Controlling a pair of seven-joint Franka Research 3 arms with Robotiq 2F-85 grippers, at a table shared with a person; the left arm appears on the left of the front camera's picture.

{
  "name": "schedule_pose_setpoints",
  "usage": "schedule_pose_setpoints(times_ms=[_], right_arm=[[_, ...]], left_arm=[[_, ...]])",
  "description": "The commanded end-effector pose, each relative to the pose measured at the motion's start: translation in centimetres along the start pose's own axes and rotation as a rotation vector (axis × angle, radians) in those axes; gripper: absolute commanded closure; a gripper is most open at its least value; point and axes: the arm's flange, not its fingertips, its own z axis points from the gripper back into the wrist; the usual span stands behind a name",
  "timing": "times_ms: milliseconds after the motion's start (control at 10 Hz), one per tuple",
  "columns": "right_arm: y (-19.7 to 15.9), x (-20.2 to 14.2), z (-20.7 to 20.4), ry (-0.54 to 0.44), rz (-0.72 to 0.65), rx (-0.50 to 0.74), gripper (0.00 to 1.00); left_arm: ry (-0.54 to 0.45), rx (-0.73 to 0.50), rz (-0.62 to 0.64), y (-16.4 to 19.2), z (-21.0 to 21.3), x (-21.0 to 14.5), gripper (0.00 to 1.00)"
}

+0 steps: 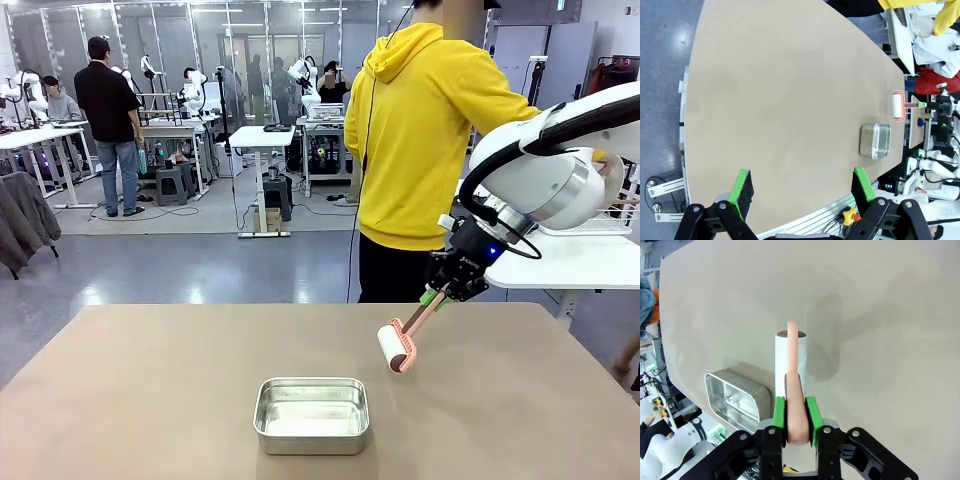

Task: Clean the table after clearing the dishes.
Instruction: When the right (or left) Handle tray is removed, use the right hand (or left hand) to clean the right (or left) side of the table with the Lint Roller.

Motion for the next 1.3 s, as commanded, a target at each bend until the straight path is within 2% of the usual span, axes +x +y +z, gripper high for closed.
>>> schedule_pose_setpoints(times_ms=[0,300,600,700,1200], right_arm=[[0.3,0.7,-0.8,-0.019,0.027,0.038,0.78],[-0.5,0.9,-2.7,-0.070,-0.019,0.129,0.78],[-1.0,0.1,-4.4,-0.131,-0.055,0.159,0.78],[-1.2,-0.2,-5.2,-0.104,-0.043,0.146,0.78],[-3.9,-0.3,-6.9,-0.117,-0.088,0.130,0.78]], left_arm=[[-0.002,-0.007,0.000,-0.1,0.3,-0.1,0.00],[-0.002,-0.007,0.000,-0.1,0.3,-0.1,0.00],[-0.002,-0.007,0.000,-0.1,0.3,-0.1,0.00],[-0.002,-0.007,0.000,-0.1,0.3,-0.1,0.00],[-0.002,-0.007,0.000,-0.1,0.3,-0.1,0.00]])
